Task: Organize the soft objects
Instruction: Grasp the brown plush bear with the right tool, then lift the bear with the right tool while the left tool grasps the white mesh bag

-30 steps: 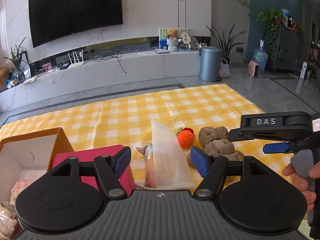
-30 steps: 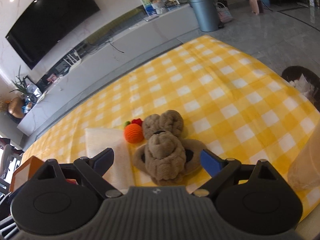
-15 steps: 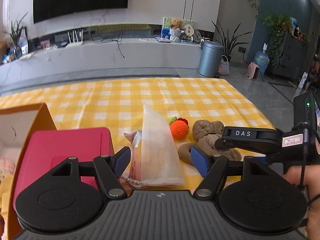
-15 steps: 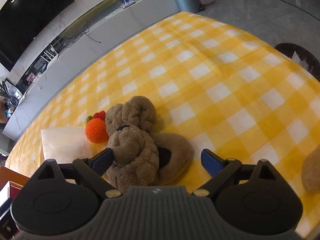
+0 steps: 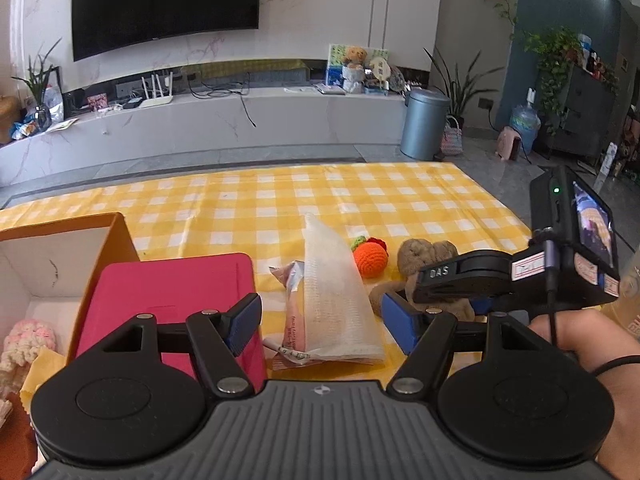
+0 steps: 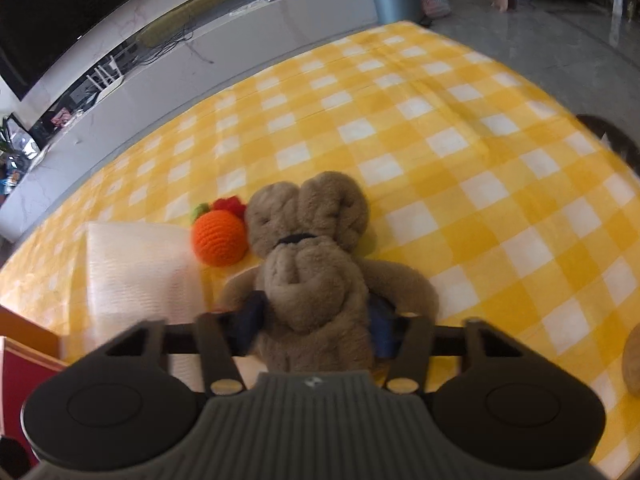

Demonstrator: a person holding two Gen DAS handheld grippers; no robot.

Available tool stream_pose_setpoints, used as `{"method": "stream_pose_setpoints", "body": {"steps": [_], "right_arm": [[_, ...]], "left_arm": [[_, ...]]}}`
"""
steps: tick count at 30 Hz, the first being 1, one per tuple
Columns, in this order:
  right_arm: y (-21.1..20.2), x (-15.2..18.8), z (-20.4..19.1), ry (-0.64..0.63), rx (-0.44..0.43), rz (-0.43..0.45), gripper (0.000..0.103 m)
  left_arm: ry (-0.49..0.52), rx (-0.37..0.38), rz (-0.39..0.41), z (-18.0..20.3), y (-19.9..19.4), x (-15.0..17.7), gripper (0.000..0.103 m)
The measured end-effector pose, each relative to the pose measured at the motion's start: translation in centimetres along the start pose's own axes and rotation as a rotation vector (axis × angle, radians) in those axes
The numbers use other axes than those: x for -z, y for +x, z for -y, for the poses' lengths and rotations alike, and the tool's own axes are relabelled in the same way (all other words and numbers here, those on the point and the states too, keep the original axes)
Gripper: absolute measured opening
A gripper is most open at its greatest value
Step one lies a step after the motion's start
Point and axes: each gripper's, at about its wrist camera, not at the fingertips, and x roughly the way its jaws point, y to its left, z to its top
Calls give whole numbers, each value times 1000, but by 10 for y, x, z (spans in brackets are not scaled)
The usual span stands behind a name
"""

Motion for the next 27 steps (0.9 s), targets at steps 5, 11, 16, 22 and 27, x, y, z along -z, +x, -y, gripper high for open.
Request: {"method": "stream_pose_setpoints", "body": {"steps": [5, 11, 16, 22, 27], "right_arm": [[-24, 10, -7, -88, 59, -45, 44], [-46, 30, 9, -31, 34, -68, 54], [-40, 25, -1, -83, 68, -39, 72], [-14, 23, -10, -127, 146, -97, 72], [-11, 20, -3, -128, 124, -108, 62]], "left_arm": [[-23, 34, -6, -5, -5, -1, 81], [-34, 45, 7, -6, -6, -1, 81], [-4, 55, 3, -3, -6, 0, 81], [25, 20, 10, -3, -6, 1, 81], [42, 8, 4, -6, -2, 1, 81]]}}
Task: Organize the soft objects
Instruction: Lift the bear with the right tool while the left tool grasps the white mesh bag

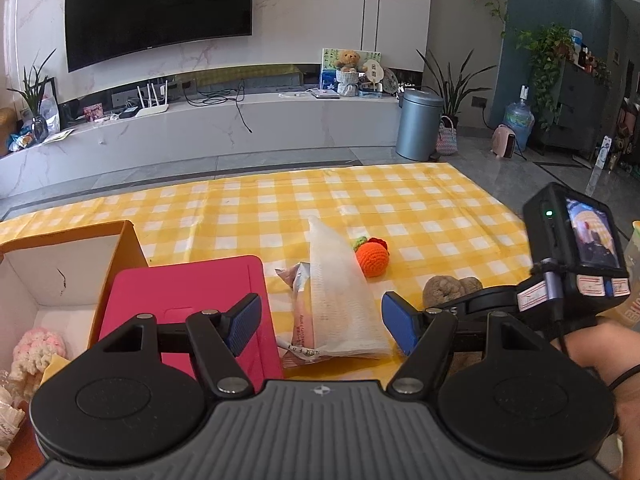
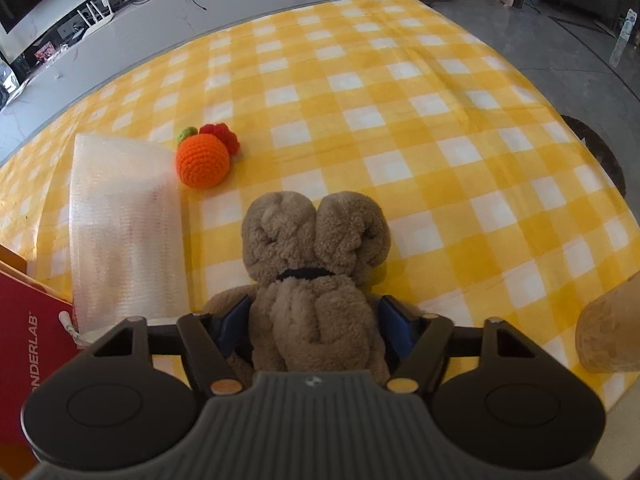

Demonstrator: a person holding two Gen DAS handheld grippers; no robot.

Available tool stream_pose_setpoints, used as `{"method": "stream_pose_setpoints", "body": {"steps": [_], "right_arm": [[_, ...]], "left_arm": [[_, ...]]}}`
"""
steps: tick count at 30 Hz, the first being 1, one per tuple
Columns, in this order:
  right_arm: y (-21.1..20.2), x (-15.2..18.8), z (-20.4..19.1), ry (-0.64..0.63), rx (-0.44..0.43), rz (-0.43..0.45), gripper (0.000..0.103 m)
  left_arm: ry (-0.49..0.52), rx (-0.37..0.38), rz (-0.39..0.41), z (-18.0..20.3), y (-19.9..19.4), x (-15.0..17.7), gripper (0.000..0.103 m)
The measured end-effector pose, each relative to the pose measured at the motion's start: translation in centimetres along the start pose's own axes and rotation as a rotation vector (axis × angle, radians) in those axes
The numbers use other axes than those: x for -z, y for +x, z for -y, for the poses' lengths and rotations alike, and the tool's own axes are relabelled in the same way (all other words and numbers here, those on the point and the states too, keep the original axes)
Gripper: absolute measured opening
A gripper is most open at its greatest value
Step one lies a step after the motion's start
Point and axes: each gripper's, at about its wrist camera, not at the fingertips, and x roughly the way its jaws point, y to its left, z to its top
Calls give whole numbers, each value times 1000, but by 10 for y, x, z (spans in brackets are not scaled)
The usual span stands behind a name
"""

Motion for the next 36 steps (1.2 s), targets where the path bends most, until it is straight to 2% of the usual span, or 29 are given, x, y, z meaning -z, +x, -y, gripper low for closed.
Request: {"method": "stream_pose_setpoints", "body": {"steps": [4, 9, 11, 15, 17, 20, 24, 29, 31, 34, 36], "right_arm": [[-5, 0, 13, 38, -50, 17, 50], [-26, 4, 22, 63, -69, 78, 50], [-37, 8, 29, 96, -73, 102, 50], [-45, 8, 40, 120, -101, 137, 50], [-45, 6, 46, 136, -85, 144, 50], [-44, 4, 49, 134, -55, 150, 50], [-44, 2, 48, 123, -70, 154, 50], [-45, -1, 47, 127, -76, 162, 51], [-45, -1, 47, 125, -79, 163, 51], [-44, -1, 46, 121, -61, 164, 52], [-42, -1, 45, 118, -46, 158, 52]], "left_arm": [[1, 9, -15, -1, 1, 0, 81], [86, 19, -5, 12, 3, 5, 81], [129, 52, 12, 20, 3, 12, 81], [123, 162, 72, 33, 3, 28, 84], [156, 162, 103, 42, 8, 37, 84], [216, 88, 118, 60, 24, 49, 84], [258, -45, 155, 81, 42, 59, 84], [250, -173, 100, 98, 69, 61, 84], [243, -225, 103, 102, 75, 64, 84], [291, -329, 124, 112, 84, 67, 84], [296, -364, 112, 114, 92, 67, 84]]}}
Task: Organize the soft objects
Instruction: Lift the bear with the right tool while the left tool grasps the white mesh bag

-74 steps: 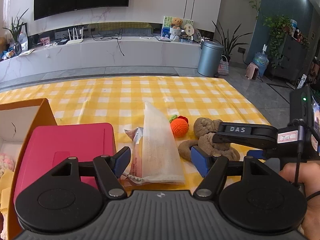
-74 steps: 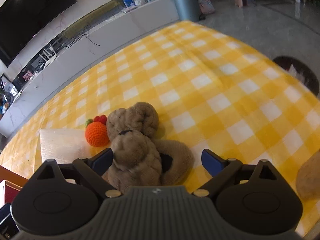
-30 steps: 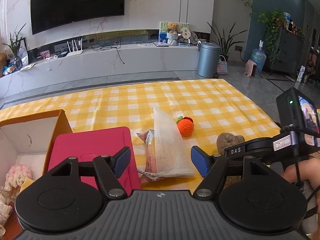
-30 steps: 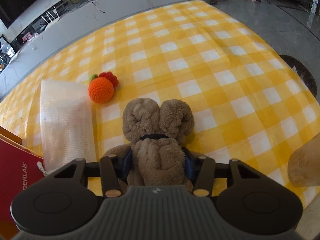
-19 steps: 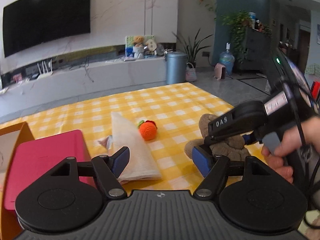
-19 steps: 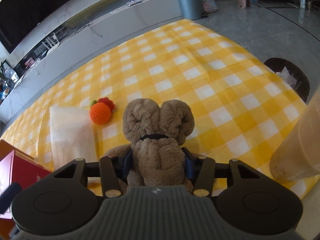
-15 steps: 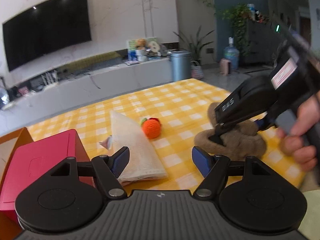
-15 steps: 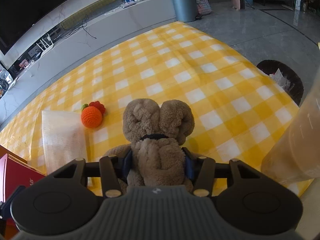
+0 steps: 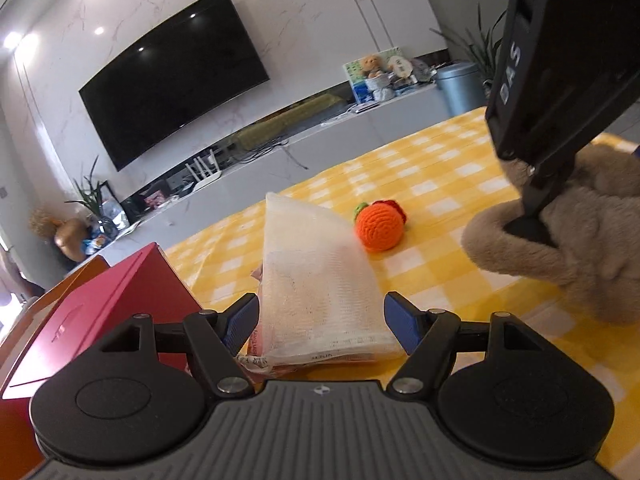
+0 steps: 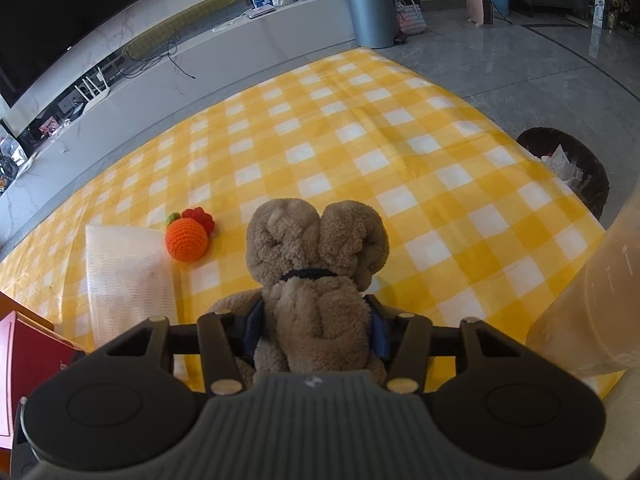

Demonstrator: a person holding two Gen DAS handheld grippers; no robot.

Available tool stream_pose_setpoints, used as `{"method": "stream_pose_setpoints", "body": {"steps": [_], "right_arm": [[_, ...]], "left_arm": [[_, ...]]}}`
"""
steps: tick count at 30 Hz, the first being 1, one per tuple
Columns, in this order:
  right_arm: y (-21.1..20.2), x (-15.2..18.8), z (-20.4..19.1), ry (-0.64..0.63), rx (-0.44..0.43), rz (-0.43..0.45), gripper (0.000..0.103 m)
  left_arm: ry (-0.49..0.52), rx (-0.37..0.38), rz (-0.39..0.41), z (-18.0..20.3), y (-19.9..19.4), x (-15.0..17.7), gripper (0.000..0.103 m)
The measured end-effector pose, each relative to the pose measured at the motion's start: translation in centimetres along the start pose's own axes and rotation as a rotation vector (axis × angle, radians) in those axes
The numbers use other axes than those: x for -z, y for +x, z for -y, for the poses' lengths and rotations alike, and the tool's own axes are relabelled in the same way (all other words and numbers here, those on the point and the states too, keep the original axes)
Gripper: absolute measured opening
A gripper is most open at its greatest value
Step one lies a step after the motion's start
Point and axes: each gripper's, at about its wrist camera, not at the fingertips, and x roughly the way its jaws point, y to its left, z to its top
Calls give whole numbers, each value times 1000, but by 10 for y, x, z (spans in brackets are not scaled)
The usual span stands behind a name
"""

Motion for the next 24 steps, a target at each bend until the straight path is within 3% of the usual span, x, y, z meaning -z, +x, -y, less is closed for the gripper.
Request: {"method": "stream_pose_setpoints", "body": {"steps": [5, 10, 11, 15, 24], "right_arm": [[1, 0, -1, -5, -3, -8, 52], [0, 0, -3, -7, -8, -5, 53], [0, 0, -3, -10, -7, -4, 53], [1, 0, -4, -15, -4, -6, 53], [1, 2, -5, -24, 0, -6, 53]], "left_arm": [[-20, -33, -65, 2, 14, 3, 86], [-4, -48, -51, 5, 12, 12, 90], [-7, -42, -49, 4, 11, 10, 86], [-38, -9, -32, -2, 4, 13, 55], [63, 37, -10, 6, -2, 11, 17]]}}
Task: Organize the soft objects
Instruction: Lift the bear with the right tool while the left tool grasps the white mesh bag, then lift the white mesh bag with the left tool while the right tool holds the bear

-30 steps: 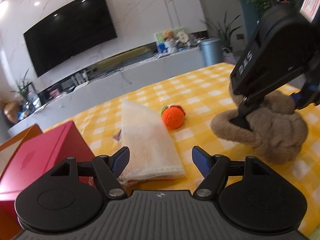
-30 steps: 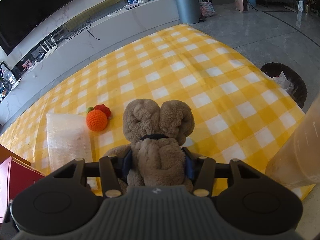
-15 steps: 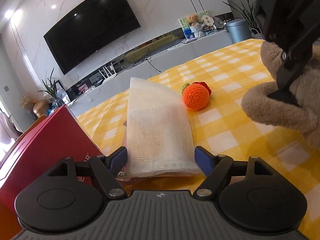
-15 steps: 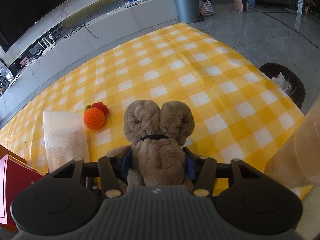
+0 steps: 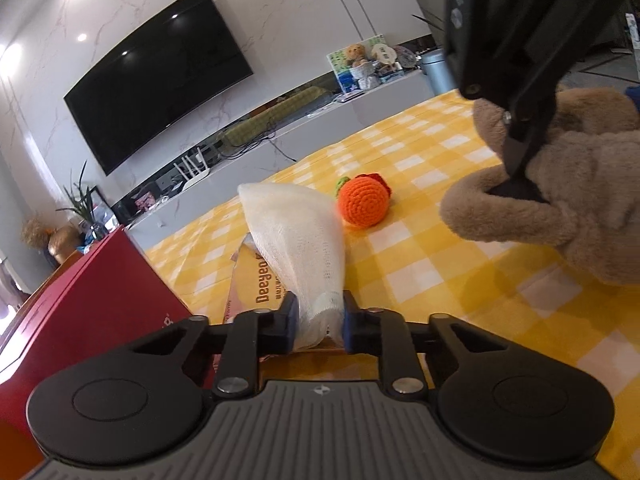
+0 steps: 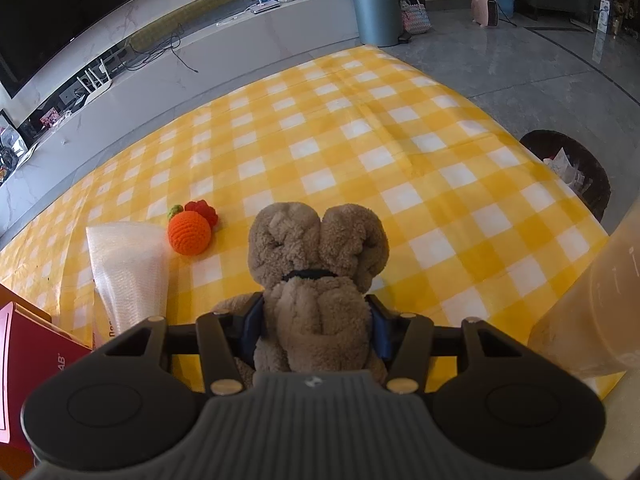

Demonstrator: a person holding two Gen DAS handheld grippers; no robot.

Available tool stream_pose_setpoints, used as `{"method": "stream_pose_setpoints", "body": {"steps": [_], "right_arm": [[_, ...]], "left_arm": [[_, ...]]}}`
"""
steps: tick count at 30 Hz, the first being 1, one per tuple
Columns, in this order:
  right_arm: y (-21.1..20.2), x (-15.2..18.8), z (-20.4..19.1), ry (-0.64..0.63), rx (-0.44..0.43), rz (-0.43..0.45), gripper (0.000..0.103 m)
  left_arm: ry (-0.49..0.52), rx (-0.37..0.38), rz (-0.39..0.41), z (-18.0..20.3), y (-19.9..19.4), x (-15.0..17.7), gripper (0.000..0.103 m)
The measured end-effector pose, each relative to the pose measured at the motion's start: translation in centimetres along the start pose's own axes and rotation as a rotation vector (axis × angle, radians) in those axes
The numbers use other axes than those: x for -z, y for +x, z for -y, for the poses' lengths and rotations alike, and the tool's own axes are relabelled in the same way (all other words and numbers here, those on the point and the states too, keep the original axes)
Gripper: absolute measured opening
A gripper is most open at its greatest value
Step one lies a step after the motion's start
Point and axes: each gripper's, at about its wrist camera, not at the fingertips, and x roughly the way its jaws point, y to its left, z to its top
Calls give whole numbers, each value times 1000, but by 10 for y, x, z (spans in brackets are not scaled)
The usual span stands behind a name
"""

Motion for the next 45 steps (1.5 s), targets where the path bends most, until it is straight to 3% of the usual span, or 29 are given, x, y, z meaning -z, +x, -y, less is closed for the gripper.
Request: {"method": "stream_pose_setpoints", "body": {"steps": [3, 6, 22, 30, 39, 45], "right_arm": [[0, 0, 0, -4, 0, 1, 53], [-2, 1, 3, 6, 9, 7, 53], [-6, 3, 6, 1, 32, 19, 52], [-19, 6, 7, 6, 28, 52, 52], [-30, 2, 3, 23, -32, 94, 52], [-28, -9, -3, 39, -84, 114, 52]], "left_arm": [[18, 35, -15, 0, -4, -1, 7], [11, 75, -10, -4, -8, -5, 5], [-120, 206, 89, -42, -47, -27, 5], [-140, 297, 149, -62, -70, -37, 4], [-137, 302, 234, -72, -92, -59, 4], [-149, 395, 177, -85, -93, -68, 4]]}}
